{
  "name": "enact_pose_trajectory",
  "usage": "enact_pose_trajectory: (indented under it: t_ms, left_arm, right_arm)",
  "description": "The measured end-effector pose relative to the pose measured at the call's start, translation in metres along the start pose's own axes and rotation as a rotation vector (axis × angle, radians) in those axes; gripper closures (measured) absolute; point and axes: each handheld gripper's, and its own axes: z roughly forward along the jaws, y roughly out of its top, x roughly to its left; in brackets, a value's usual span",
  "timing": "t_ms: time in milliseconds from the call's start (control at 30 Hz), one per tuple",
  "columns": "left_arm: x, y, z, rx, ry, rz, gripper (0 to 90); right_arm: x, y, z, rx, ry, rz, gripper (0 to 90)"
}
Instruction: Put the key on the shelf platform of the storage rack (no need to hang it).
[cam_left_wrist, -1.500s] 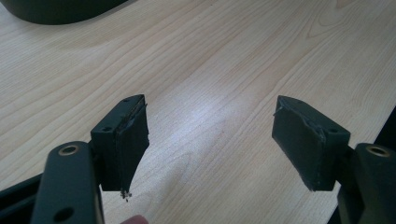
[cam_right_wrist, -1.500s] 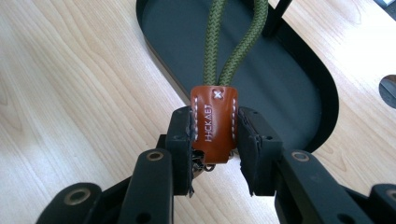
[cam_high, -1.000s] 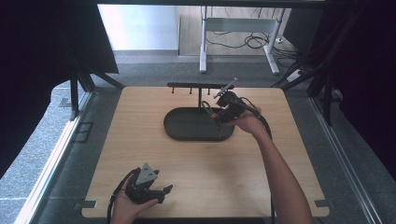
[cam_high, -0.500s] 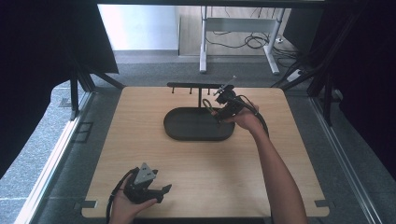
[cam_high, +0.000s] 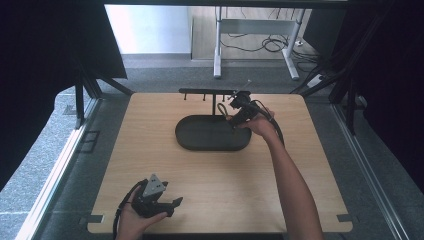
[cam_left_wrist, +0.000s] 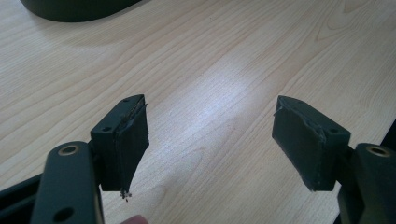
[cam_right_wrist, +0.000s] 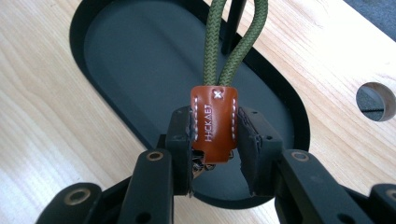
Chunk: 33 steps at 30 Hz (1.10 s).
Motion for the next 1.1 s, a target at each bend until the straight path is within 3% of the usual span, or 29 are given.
enact_pose_trajectory:
  t_ms: [600,1100]
  left_arm:
    - [-0.001,0.0,0.002,0.006,-0.005,0.001,27.5]
    - [-0.002,0.0,0.003,0.009,-0.006,0.005,27.5]
  right_arm:
    - [-0.001,-0.013,0.027,0.003,-0.026,0.001,66.6]
    - [0.004,-0.021,0.038,0.024,0.005,-0.009,66.1]
